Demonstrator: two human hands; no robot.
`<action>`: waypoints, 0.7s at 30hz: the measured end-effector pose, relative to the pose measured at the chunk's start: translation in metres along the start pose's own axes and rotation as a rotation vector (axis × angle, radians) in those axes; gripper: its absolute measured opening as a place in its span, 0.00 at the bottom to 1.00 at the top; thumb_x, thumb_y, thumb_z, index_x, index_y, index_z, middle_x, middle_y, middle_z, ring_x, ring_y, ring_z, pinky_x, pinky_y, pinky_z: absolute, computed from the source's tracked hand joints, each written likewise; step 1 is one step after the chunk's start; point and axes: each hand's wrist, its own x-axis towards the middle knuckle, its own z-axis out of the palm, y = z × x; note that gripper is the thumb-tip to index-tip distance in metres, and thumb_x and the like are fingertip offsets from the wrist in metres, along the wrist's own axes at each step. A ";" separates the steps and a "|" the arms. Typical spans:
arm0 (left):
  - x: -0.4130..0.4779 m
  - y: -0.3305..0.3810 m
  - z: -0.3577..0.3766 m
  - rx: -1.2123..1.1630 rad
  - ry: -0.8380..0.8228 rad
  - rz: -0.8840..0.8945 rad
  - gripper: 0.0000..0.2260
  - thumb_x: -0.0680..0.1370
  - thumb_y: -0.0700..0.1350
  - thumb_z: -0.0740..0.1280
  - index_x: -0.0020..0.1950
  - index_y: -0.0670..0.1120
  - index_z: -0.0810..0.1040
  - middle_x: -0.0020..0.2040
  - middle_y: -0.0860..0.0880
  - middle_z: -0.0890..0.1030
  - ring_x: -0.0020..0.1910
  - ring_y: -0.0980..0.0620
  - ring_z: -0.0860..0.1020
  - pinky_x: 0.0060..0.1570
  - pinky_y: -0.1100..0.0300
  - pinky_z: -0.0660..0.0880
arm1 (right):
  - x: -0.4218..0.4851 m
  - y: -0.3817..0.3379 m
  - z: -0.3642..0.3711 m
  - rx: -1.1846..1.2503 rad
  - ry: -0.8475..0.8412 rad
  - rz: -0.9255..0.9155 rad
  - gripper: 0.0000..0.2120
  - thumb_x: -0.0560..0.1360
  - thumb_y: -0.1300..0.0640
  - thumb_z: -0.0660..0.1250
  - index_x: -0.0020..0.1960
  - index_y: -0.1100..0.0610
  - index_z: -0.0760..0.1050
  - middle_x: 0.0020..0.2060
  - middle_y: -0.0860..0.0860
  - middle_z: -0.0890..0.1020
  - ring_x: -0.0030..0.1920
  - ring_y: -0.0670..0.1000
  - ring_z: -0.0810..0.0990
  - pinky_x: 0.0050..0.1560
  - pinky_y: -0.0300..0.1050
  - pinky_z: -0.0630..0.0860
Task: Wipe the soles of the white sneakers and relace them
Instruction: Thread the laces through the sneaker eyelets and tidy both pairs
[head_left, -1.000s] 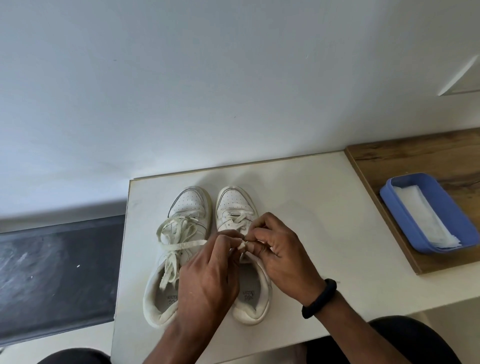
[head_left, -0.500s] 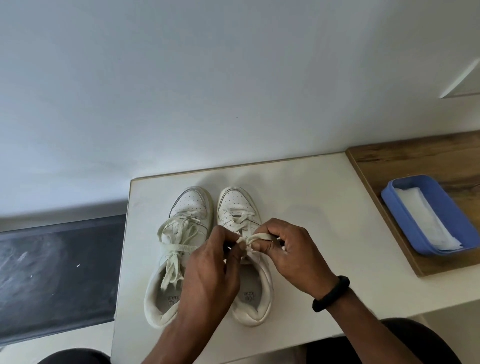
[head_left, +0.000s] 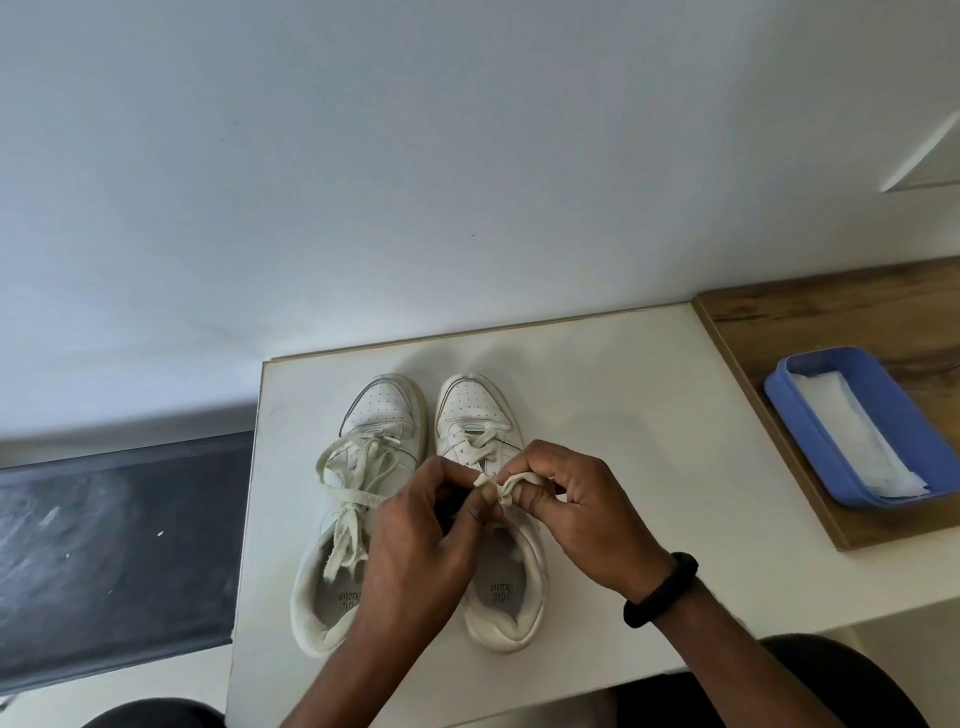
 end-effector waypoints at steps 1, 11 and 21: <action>-0.001 0.000 0.001 0.013 0.005 0.007 0.05 0.80 0.42 0.73 0.46 0.50 0.80 0.36 0.57 0.86 0.36 0.59 0.84 0.37 0.68 0.76 | 0.000 -0.001 0.000 0.031 -0.005 0.022 0.06 0.75 0.59 0.67 0.48 0.55 0.83 0.42 0.42 0.83 0.48 0.46 0.82 0.48 0.33 0.73; 0.000 -0.002 0.003 0.187 0.133 0.274 0.01 0.76 0.45 0.72 0.45 0.50 0.82 0.42 0.59 0.84 0.41 0.57 0.82 0.35 0.69 0.76 | 0.001 -0.004 -0.002 0.088 -0.075 0.058 0.08 0.74 0.54 0.67 0.42 0.59 0.81 0.40 0.46 0.80 0.43 0.47 0.79 0.44 0.40 0.73; 0.002 0.003 -0.003 -0.006 0.053 -0.163 0.06 0.77 0.42 0.74 0.40 0.48 0.81 0.35 0.49 0.85 0.32 0.50 0.82 0.35 0.55 0.79 | -0.002 -0.005 -0.005 -0.168 0.093 -0.006 0.15 0.73 0.60 0.74 0.57 0.51 0.78 0.51 0.43 0.79 0.54 0.44 0.80 0.49 0.28 0.72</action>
